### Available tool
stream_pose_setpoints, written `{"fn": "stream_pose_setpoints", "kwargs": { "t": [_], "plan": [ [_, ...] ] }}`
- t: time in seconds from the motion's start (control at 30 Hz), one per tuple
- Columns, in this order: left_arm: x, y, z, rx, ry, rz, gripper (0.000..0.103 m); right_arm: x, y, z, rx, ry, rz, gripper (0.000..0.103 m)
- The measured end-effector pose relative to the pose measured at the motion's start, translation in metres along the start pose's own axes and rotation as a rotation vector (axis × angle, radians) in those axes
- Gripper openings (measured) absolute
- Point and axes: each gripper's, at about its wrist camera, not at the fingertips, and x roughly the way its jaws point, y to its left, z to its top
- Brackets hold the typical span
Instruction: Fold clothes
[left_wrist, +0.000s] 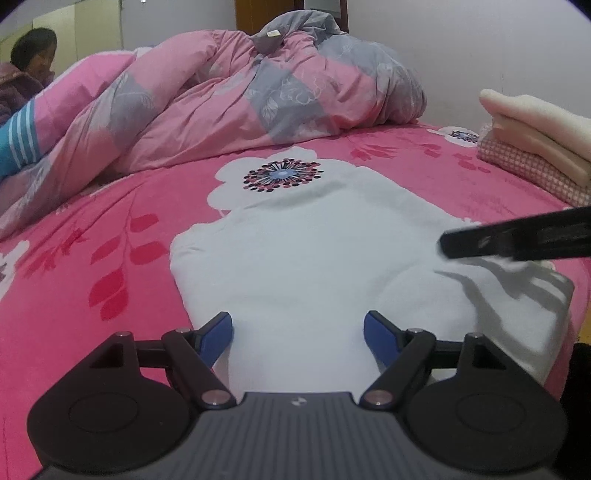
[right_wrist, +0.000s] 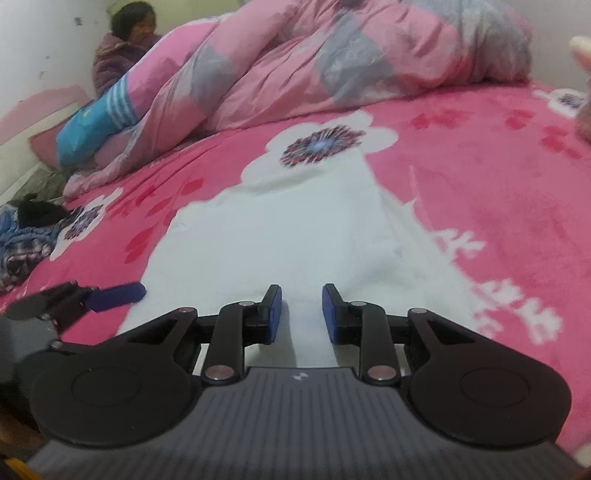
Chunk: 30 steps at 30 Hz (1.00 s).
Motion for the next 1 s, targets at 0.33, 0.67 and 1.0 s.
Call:
{"fn": "stream_pose_setpoints", "kwargs": {
  "t": [0.33,0.67,1.0],
  "plan": [
    [0.002,-0.003,-0.001,0.002,0.005,0.011,0.085,-0.004,0.009,-0.038,-0.116,-0.019,-0.039,0.056],
    [0.0,0.0,0.0,-0.012,0.012,0.016,0.086,-0.003,0.004,-0.042,-0.097,-0.038,-0.021,0.06],
    [-0.021,0.011,0.027,-0.018,-0.07,0.061,0.086,-0.003,0.0,-0.044,-0.086,-0.058,-0.002,0.06]
  ]
}}
